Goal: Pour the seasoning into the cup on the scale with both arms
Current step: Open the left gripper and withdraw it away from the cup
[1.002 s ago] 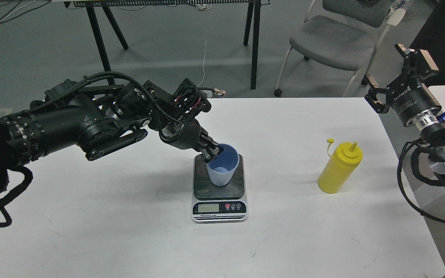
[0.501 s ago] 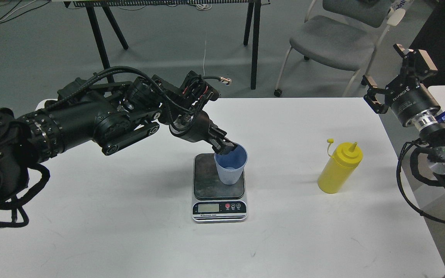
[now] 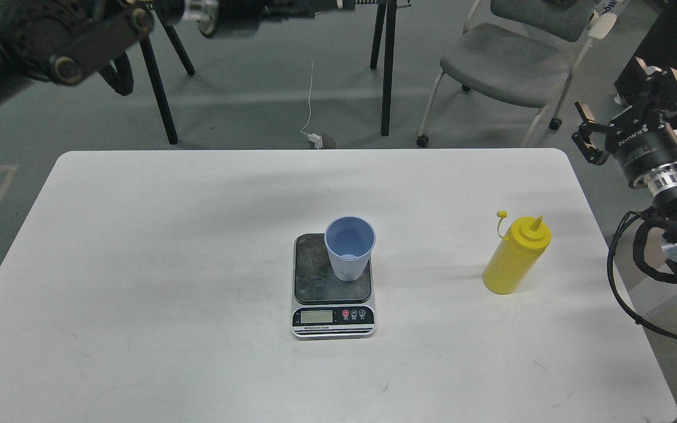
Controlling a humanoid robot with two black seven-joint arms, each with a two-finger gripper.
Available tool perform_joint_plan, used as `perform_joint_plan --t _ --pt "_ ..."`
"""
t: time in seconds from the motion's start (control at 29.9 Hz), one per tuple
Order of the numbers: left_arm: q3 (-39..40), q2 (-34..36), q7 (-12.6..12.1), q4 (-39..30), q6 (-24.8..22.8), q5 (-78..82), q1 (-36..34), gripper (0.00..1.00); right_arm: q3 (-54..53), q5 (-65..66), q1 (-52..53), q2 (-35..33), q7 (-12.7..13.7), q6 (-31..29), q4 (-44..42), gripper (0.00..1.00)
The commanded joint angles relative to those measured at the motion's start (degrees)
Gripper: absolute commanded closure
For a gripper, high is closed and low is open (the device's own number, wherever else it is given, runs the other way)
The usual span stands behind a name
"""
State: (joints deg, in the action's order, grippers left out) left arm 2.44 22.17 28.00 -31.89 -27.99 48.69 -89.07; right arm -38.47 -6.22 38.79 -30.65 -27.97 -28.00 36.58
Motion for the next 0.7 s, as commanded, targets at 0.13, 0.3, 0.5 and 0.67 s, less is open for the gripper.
perform_joint_plan --t 0.13,0.3,0.5,0.67 --pt "5.21 0.42 0.00 20.36 -0.01 -43.21 13.90 0.11 -0.11 -18.11 -9.77 -8.45 6.61 0.00 10.68 0.00" --pt "11.96 -0.10 0.00 22.40 -0.01 -49.13 24.63 0.11 -0.46 -23.13 -18.56 -13.11 8.19 0.00 21.84 0.00" --pt "17.43 -0.90 0.00 22.57 -0.01 -49.22 32.20 0.09 -1.17 -26.82 -27.36 -16.98 8.55 0.00 31.43 0.00" --pt "17.51 -0.98 0.00 22.57 -0.01 -49.22 33.09 0.08 -0.82 -28.33 -32.55 -17.95 8.55 0.00 34.52 0.00"
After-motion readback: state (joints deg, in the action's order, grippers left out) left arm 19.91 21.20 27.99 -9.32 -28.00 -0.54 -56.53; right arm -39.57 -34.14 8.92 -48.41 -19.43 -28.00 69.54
